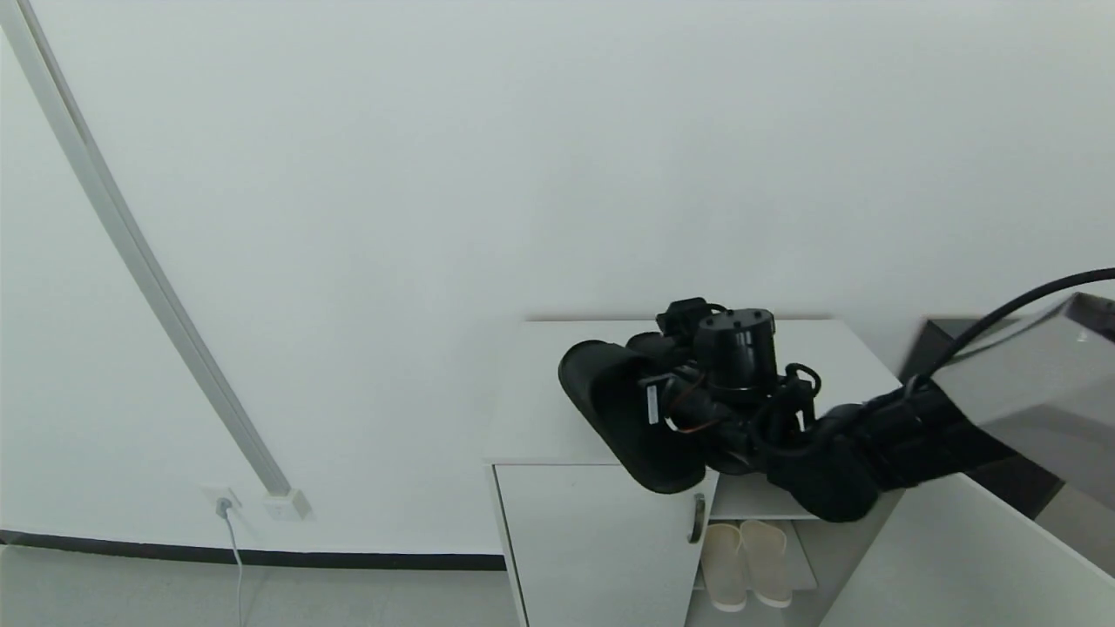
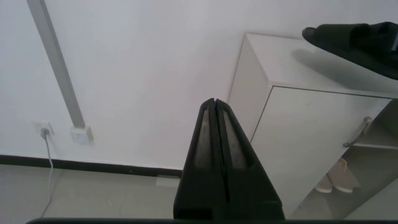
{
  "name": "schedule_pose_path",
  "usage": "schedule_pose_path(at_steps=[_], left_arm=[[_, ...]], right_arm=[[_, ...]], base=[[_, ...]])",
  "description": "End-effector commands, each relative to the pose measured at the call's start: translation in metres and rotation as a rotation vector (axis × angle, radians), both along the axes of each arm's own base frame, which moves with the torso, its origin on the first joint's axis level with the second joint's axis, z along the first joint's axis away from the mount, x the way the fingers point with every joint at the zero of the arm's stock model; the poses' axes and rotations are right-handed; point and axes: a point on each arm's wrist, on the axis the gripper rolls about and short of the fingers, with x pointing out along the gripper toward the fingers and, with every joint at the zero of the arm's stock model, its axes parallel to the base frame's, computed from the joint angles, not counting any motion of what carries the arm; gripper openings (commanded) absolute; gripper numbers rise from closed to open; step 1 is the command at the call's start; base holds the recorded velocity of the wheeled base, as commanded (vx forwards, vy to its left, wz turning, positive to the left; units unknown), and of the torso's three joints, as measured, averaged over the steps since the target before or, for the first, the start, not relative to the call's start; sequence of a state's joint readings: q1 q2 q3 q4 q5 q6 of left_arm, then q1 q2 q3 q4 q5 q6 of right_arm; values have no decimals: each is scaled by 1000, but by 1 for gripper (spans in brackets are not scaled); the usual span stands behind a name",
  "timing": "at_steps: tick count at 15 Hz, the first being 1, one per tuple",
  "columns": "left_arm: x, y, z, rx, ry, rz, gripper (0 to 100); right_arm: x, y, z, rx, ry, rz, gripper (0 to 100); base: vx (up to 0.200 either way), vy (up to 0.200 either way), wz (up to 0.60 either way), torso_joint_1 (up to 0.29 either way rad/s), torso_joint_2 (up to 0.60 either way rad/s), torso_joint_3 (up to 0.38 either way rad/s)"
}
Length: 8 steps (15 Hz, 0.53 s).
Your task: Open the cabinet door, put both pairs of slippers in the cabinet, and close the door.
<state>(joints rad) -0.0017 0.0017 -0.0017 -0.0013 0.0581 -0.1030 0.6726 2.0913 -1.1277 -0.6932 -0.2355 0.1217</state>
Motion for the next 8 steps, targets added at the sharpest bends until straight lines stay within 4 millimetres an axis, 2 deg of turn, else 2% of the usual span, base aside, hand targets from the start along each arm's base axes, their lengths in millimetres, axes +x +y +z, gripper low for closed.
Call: schedule_pose_path(at_steps=[1,3,8], left_arm=[[0,0,0,-1,0,0,0],[0,0,0,-1,0,0,0],[0,0,0,-1,1,0,0]], right_arm=[[-55,-36,27,39,-45,137,0],[-79,-48,27,35,-22,191,0],[-91,-36,23,21,-12,236,0]], base=[[0,0,0,0,0,0],[0,0,0,0,0,0],[0,0,0,0,0,0]])
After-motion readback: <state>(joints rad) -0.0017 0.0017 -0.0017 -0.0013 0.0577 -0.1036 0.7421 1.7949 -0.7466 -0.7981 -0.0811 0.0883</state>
